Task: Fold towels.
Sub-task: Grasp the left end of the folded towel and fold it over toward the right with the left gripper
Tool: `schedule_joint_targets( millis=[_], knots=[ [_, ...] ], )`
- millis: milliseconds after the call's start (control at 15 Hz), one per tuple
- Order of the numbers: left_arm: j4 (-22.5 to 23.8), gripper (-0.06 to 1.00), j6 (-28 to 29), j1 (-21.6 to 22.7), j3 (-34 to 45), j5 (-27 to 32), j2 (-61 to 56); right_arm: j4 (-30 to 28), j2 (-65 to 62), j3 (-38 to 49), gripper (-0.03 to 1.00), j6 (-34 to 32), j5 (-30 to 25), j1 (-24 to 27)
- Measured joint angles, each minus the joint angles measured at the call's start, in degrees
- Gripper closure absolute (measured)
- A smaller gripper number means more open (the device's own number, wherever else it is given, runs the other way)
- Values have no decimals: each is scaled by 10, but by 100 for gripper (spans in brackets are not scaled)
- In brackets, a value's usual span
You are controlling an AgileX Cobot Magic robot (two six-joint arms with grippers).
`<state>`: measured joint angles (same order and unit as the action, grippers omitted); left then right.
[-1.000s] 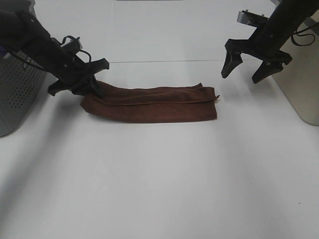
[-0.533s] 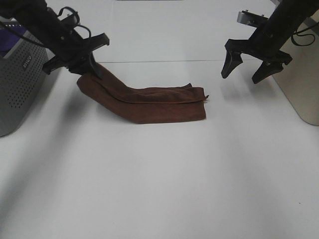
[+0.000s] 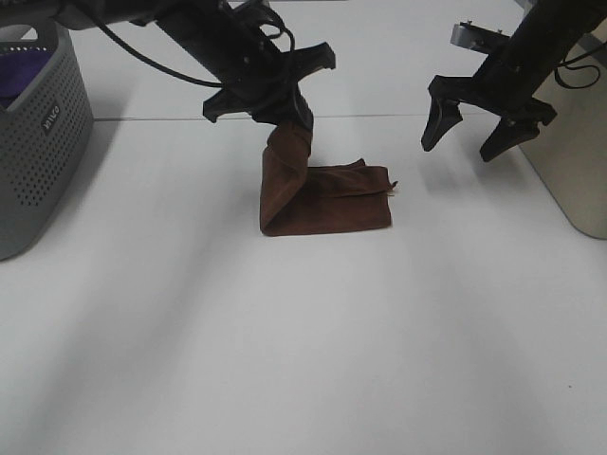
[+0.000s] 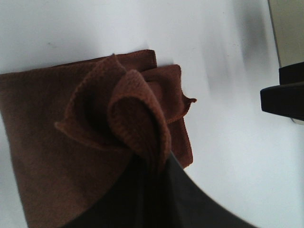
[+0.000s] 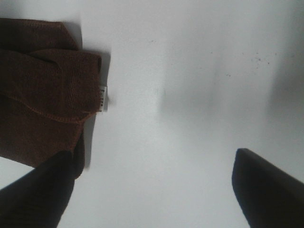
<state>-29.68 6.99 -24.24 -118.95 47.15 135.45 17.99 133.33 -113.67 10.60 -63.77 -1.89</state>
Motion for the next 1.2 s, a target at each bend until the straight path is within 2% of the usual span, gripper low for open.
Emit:
schedule_joint_targets(
  millis=[267,467,800,1200],
  knots=[
    [-25,91,2,-33,0,-91,36,1,0,0,10,-3,0,0],
    [-29,87,2,-39,0,-123,45,1,0,0,10,-4,0,0],
    [-57,66,2,-42,0,-135,54,1,0,0,10,-4,-1,0],
    [-66,40,2,-44,0,-147,54,2,0,0,10,-4,-1,0]
  ],
)
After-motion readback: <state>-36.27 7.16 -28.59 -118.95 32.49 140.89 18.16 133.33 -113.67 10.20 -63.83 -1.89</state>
